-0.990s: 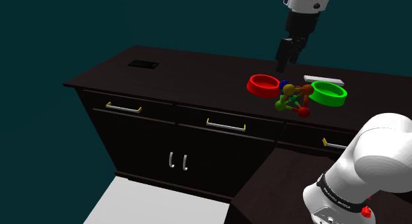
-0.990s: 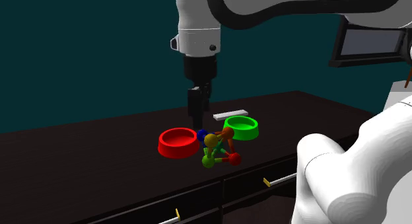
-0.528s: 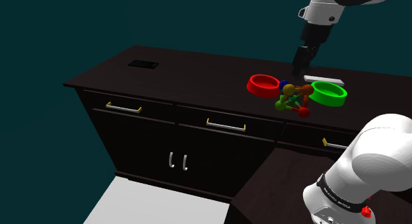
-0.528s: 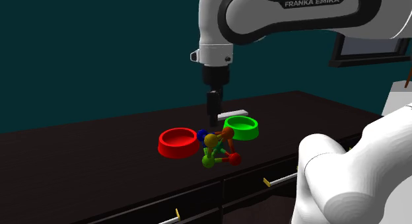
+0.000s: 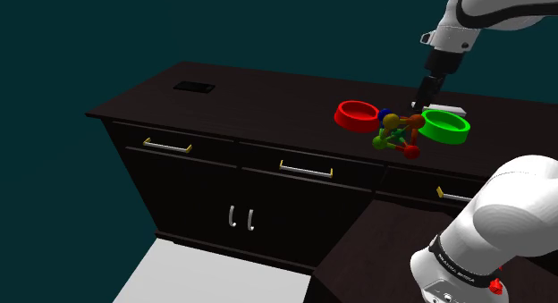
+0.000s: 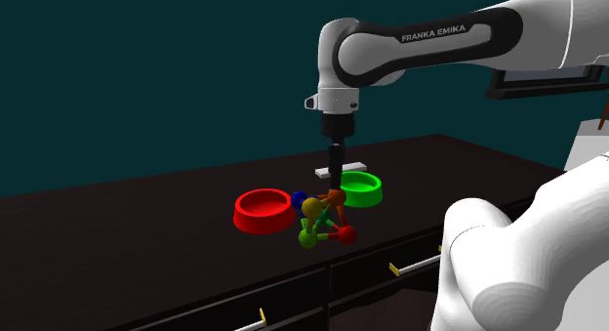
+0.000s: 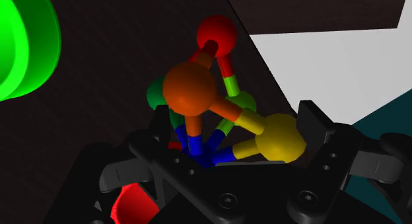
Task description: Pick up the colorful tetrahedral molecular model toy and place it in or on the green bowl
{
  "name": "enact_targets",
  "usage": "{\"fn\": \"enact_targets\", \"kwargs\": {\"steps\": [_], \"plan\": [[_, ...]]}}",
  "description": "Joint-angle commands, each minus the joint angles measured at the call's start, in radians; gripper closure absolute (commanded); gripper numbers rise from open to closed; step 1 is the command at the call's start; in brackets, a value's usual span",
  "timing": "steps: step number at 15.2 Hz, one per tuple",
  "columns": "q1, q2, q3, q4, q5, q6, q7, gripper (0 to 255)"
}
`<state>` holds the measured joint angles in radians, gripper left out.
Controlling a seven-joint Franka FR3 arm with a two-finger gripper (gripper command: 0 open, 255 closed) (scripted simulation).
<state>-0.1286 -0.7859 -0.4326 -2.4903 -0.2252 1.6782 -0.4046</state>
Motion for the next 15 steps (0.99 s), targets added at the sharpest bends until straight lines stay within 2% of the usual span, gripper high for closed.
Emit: {"fn": "enact_targets", "kwargs": {"steps": [1, 10, 15], "plan": [[-0.009, 0.035, -0.07, 0.005, -0.021, 0.024, -0.063, 0], [-0.02, 0.043, -0.108, -0.093, -0.046, 0.128, -0.072, 0], [-0.02, 0.043, -0.108, -0.093, -0.046, 0.128, -0.072, 0]]}}
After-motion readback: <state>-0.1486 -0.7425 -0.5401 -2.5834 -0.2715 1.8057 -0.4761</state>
